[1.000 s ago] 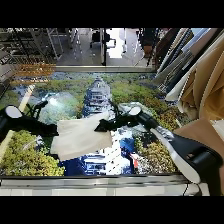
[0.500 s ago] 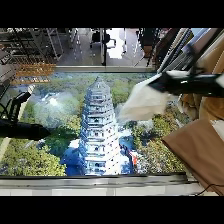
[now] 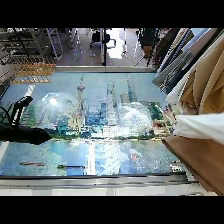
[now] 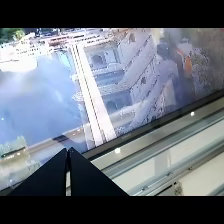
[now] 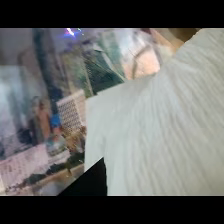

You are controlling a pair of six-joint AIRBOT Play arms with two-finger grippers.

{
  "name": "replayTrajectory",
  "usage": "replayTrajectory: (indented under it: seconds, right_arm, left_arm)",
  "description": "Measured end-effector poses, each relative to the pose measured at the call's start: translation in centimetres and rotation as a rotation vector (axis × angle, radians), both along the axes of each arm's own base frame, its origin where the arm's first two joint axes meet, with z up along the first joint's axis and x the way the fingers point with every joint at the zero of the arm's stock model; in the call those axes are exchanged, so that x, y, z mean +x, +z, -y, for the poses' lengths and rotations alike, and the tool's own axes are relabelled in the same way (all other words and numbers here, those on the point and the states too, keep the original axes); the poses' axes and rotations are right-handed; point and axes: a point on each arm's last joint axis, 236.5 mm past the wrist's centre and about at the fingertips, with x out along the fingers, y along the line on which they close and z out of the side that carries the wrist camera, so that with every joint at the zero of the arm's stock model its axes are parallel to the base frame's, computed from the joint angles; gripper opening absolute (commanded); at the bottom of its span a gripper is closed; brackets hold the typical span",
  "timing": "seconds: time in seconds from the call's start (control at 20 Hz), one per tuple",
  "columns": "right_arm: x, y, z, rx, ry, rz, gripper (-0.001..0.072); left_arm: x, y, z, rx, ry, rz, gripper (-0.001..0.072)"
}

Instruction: Fold the clothes and pants, and hang the long-sleeved shirts on hangers.

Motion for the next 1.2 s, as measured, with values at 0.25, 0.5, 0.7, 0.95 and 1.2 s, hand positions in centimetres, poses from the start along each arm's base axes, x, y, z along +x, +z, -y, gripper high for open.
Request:
replayTrajectory:
  seconds: [0.25, 0.5, 0.7, 0.95, 1.2]
  right_arm:
    - [-10.5, -12.2, 4.5, 0.151, -0.240, -0.312, 0.0118]
    - [-15.2, -17.8, 7.2, 0.104, -0.374, -0.437, 0.0701]
    - [-14.7, -14.7, 10.6, -0.042, -0.411, -0.396, 0.0697]
    - [-1.7, -8.0, 5.7, -0.040, -0.167, -0.077, 0.0676]
    - [7.3, -8.8, -14.6, 0.023, 0.447, -0.082, 0.0368]
  left_arm:
    - [0.5, 0.0, -0.1, 0.000, 0.012, 0.018, 0.0011]
    - [1.5, 0.3, -0.3, 0.002, 0.034, 0.056, 0.0012]
    - [1.8, 0.2, -0.7, 0.019, 0.043, 0.068, 0.0011]
    - [1.9, -1.7, -6.9, 0.277, 0.130, 0.047, 0.0011]
    - [1.4, -1.1, -15.4, 0.546, 0.399, 0.015, 0.0012]
